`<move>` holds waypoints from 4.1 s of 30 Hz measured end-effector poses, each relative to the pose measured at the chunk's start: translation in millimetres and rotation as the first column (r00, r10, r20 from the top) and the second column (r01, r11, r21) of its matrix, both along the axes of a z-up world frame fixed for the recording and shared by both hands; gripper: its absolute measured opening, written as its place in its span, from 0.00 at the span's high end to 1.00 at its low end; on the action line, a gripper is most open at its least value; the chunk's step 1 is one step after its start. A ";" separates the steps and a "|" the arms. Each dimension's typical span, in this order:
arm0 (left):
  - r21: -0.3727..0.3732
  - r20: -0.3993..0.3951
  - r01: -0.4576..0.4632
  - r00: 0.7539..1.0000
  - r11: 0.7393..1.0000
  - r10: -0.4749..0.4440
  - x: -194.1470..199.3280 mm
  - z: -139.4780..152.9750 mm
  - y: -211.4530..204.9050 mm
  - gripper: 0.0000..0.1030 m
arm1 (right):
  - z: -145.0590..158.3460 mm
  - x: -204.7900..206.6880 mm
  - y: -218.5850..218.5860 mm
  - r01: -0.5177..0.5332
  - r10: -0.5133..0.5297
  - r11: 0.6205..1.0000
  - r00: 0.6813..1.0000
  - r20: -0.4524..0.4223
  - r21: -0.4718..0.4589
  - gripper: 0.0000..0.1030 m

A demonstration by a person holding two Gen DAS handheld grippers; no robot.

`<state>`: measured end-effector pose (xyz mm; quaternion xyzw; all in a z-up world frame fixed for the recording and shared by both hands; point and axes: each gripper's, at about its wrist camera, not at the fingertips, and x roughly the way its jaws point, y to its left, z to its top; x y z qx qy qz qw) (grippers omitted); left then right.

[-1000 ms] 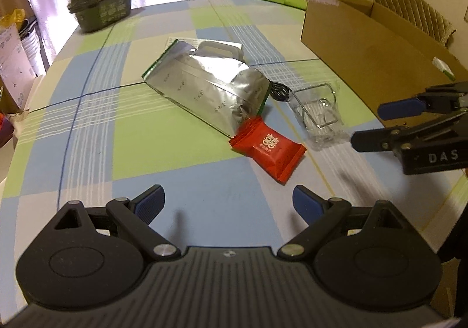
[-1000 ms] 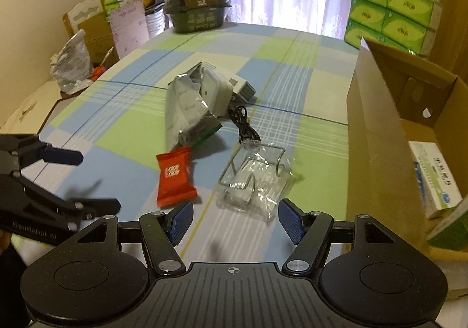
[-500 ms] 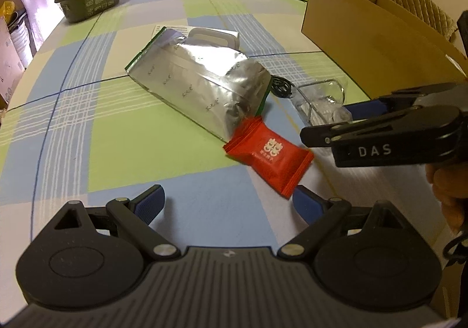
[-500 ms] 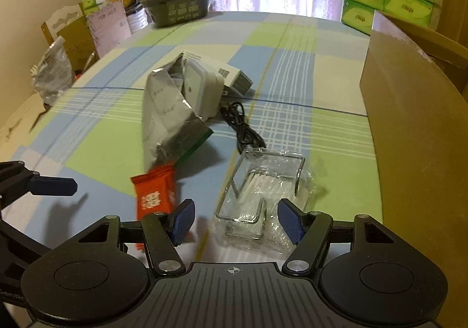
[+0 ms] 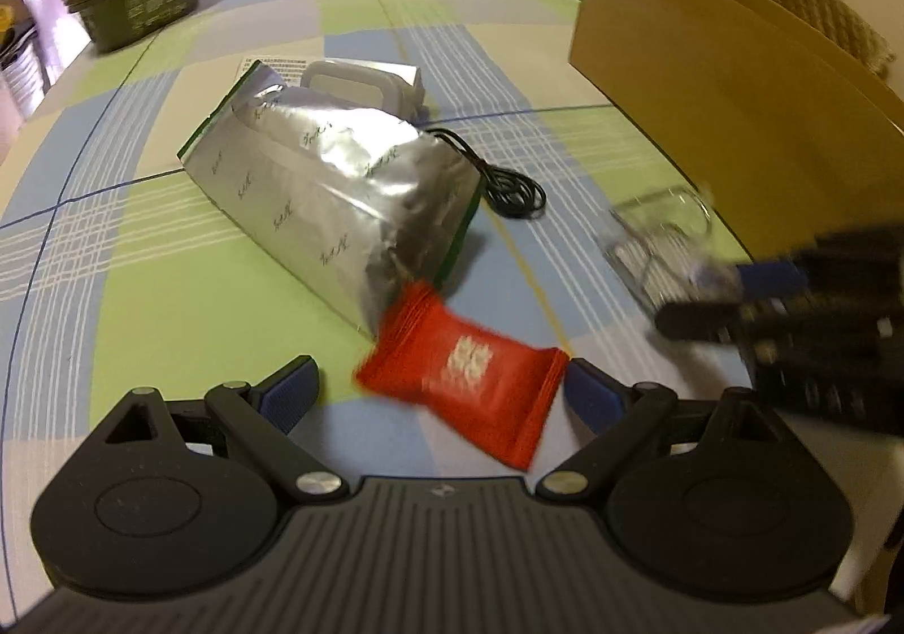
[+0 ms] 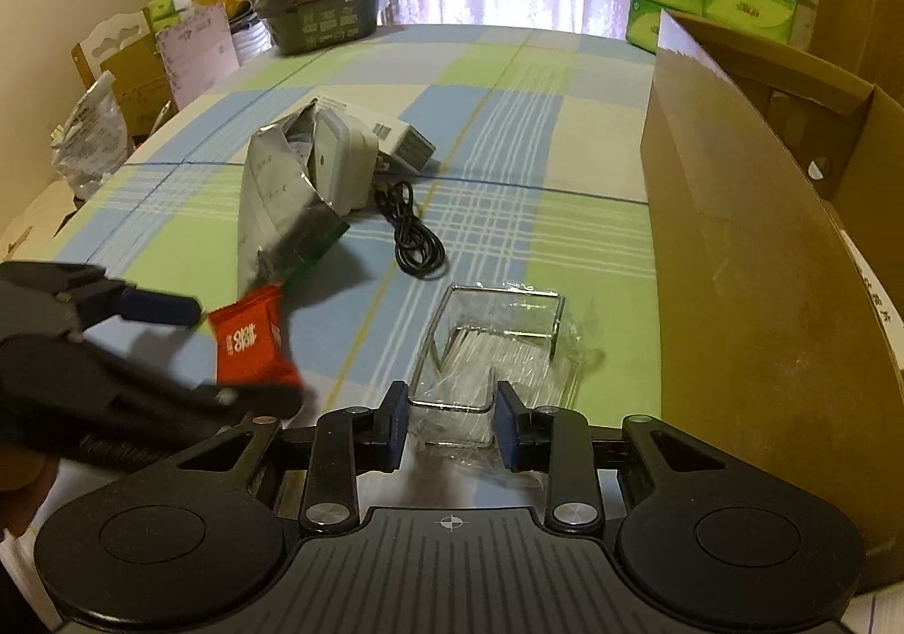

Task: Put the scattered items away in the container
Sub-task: 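Grasp the clear wire rack with the right tool while the left approaches the red candy packet, then grasp the red candy packet with the left tool while the right holds the wire rack, then carry both items over the cardboard box and open the left tool to drop the candy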

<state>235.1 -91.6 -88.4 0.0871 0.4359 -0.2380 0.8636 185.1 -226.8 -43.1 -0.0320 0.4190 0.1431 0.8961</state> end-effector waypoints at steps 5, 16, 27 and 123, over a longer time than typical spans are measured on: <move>0.026 0.014 -0.015 1.000 1.000 0.014 0.7 4.7 -4.0 0.49 | 1.1 -3.2 -1.8 -0.011 0.011 1.000 1.000 -0.004 0.011 0.67; 0.047 -0.016 0.026 1.000 0.999 -0.025 -33.6 8.0 26.3 0.35 | 3.4 -21.9 -4.3 -0.011 0.011 0.999 1.000 -0.007 0.039 0.67; 0.068 0.013 -0.014 1.000 0.998 0.013 -58.7 5.6 28.7 0.41 | 4.9 -43.8 -4.9 -0.003 0.004 0.999 1.000 -0.013 0.051 0.67; -0.028 0.236 0.407 0.890 0.913 -0.390 -96.0 139.0 -185.0 0.63 | 142.6 -80.4 -187.5 0.249 -0.240 0.968 0.914 0.326 0.016 0.68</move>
